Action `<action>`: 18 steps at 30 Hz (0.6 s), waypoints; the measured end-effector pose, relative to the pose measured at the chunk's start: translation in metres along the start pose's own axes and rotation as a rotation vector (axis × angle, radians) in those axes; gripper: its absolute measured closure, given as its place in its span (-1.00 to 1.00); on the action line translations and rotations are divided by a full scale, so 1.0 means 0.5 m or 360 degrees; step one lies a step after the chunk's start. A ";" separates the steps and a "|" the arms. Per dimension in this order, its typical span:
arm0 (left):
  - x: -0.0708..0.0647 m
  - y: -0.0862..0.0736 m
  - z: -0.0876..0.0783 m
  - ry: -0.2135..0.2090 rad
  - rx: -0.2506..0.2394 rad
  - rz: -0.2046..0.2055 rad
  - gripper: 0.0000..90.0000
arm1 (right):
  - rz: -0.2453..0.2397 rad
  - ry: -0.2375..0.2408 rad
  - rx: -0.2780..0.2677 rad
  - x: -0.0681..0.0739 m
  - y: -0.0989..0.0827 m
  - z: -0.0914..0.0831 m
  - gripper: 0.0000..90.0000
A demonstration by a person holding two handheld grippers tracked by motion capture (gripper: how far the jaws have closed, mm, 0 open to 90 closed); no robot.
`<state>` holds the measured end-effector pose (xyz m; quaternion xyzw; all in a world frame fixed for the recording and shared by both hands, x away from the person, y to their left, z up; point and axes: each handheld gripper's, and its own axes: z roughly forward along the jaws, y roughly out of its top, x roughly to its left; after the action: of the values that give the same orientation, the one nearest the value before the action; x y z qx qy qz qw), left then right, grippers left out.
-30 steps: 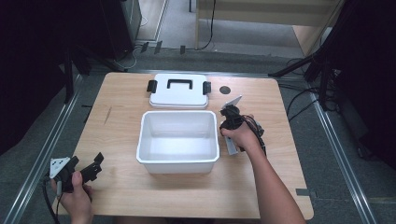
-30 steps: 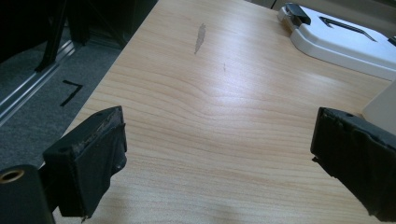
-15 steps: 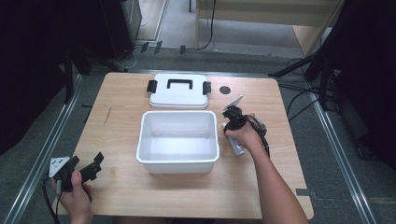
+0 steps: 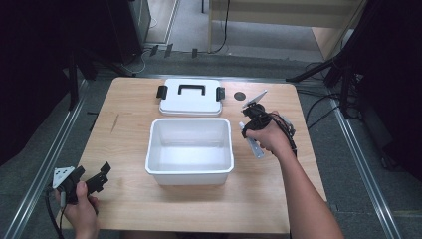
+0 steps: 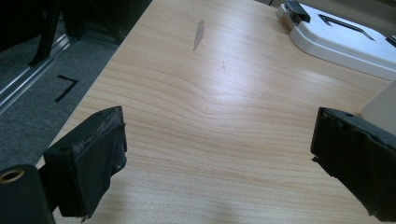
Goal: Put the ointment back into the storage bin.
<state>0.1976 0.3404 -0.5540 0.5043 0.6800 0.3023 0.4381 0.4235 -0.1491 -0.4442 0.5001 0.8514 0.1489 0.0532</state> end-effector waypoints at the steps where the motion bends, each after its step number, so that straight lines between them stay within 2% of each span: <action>1: 0.000 0.000 0.000 0.0000 0.0000 0.0002 -0.91 | -0.0015 -0.0004 0.0000 0.002 0.003 -0.010 0.62; 7: 0.000 0.000 0.000 -0.0001 0.0001 0.0004 -0.91 | -0.0086 -0.0035 0.0027 0.013 0.027 -0.076 0.62; 10: 0.000 0.000 0.000 -0.0002 0.0000 0.0002 -0.91 | -0.0112 -0.0037 0.0025 0.019 0.035 -0.093 0.62; 12: 0.000 0.000 0.000 -0.0001 0.0001 0.0003 -0.91 | -0.0145 -0.0015 0.0037 0.035 0.048 -0.115 0.62; 15: 0.000 0.000 0.001 -0.0002 0.0001 0.0002 -0.91 | -0.0202 0.0010 0.0061 0.055 0.061 -0.132 0.62; 18: 0.000 0.000 0.000 -0.0004 0.0003 0.0000 -0.91 | -0.0225 0.0028 0.0069 0.070 0.069 -0.142 0.62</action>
<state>0.1979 0.3403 -0.5539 0.5052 0.6796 0.3010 0.4385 0.4182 -0.1174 -0.3639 0.4385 0.8880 0.1307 0.0453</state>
